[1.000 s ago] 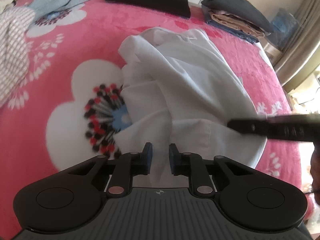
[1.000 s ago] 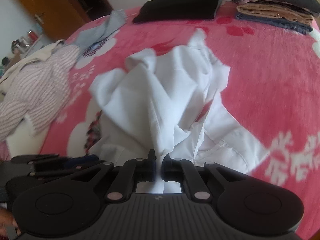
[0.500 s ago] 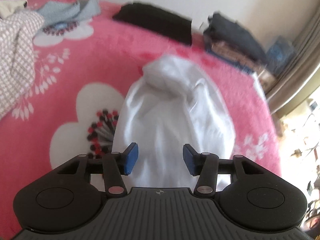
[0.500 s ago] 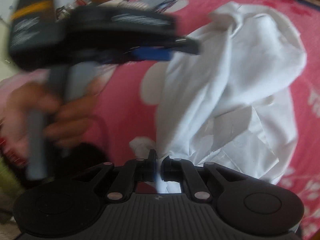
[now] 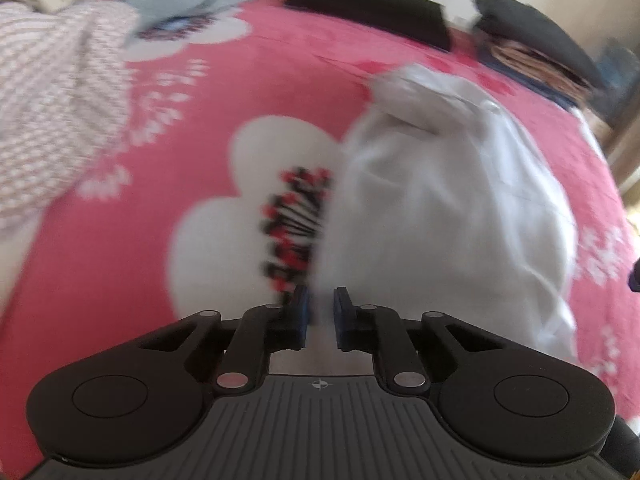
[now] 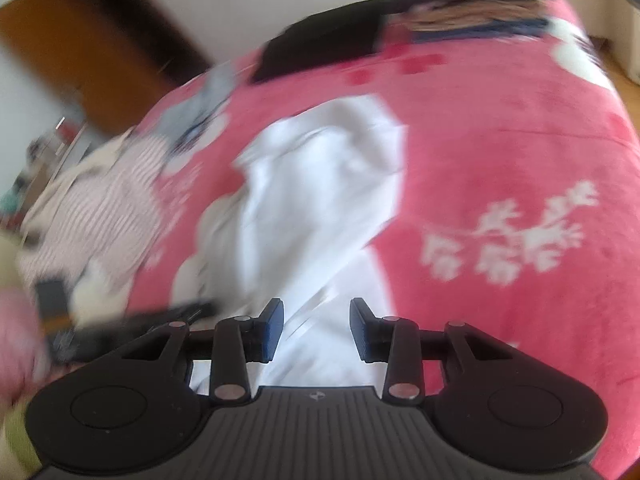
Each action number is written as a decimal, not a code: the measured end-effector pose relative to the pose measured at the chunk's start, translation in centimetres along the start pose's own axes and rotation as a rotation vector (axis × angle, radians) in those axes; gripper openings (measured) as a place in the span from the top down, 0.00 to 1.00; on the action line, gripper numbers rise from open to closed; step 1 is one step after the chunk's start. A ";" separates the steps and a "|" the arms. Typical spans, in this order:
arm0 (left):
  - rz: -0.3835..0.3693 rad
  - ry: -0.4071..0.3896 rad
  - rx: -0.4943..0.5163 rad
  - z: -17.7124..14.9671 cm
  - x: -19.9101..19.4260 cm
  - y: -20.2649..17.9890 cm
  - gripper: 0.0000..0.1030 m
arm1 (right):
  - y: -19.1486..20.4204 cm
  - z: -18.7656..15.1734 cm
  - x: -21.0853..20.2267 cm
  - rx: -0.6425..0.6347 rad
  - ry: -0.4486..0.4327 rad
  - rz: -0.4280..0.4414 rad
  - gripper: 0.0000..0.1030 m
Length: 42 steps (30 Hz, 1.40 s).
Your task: Fold clothes
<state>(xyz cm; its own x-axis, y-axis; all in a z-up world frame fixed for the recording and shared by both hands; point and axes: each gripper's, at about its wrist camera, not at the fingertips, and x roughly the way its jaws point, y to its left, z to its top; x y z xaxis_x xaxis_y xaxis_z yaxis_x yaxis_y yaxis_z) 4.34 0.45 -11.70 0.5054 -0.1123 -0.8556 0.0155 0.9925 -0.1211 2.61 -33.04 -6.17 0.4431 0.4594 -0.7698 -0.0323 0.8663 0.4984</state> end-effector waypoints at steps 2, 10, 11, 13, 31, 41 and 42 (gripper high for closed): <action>0.035 -0.018 -0.035 0.4 -0.3 1.2 0.91 | -1.0 0.4 0.9 0.041 0.004 -0.001 0.61; -0.195 -0.049 -0.136 1.6 -2.9 2.1 0.44 | -5.4 5.6 6.2 0.181 -0.086 -0.005 0.26; -0.229 -0.046 -0.115 1.6 -2.9 1.4 0.41 | -6.1 6.4 7.1 0.213 -0.089 0.010 0.25; -0.294 -0.036 -0.073 1.7 -2.8 -0.1 0.39 | -7.4 7.7 8.8 0.280 -0.100 0.040 0.24; -0.030 0.057 -0.226 -0.2 -0.5 3.7 0.87 | 4.2 0.3 7.2 -0.180 0.046 0.337 0.99; -0.058 -0.011 -0.285 -0.2 -4.5 6.1 0.67 | 15.1 -13.0 5.7 -0.626 0.412 0.538 0.99; -0.060 -0.014 -0.283 -0.1 -4.6 6.0 0.67 | 15.5 -13.8 5.2 -0.639 0.428 0.552 0.99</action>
<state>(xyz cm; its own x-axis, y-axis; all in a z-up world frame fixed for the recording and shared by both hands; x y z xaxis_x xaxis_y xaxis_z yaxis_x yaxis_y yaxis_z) 2.03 6.95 -8.52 0.5224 -0.1683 -0.8359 -0.1942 0.9311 -0.3088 -7.96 -14.49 -8.00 -0.1438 0.7591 -0.6349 -0.6801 0.3903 0.6206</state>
